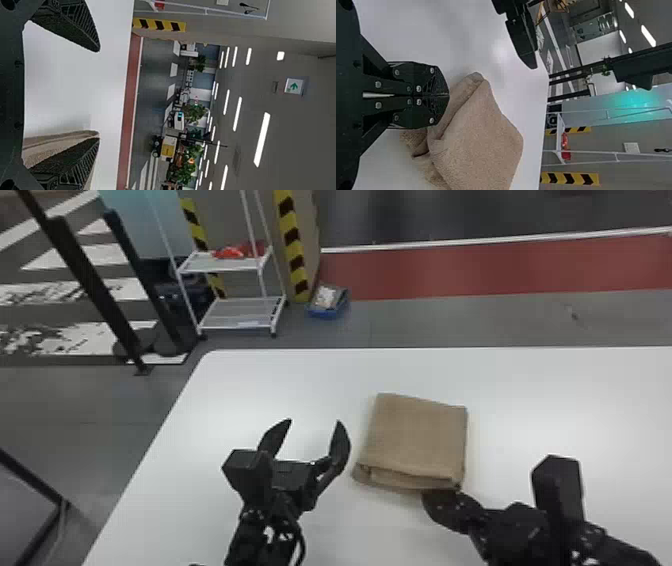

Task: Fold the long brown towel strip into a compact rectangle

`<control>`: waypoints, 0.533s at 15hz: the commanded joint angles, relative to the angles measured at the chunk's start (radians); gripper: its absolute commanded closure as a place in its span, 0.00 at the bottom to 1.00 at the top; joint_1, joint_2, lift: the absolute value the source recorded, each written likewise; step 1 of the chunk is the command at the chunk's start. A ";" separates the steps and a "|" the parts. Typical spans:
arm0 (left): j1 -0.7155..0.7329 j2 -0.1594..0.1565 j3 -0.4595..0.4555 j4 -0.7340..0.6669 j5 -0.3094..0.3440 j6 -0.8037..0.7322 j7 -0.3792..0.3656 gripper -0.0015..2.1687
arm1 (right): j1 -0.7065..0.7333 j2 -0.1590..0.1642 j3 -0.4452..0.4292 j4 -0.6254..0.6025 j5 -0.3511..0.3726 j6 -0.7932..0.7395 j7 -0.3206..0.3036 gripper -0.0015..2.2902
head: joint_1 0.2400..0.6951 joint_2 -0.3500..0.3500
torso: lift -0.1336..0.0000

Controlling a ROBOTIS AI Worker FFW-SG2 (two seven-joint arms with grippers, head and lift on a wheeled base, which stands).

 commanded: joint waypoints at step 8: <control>-0.001 0.000 -0.002 0.005 0.000 0.000 0.000 0.04 | -0.089 -0.003 -0.049 0.091 0.042 0.070 -0.021 0.93 | 1.00 0.72 | 0.13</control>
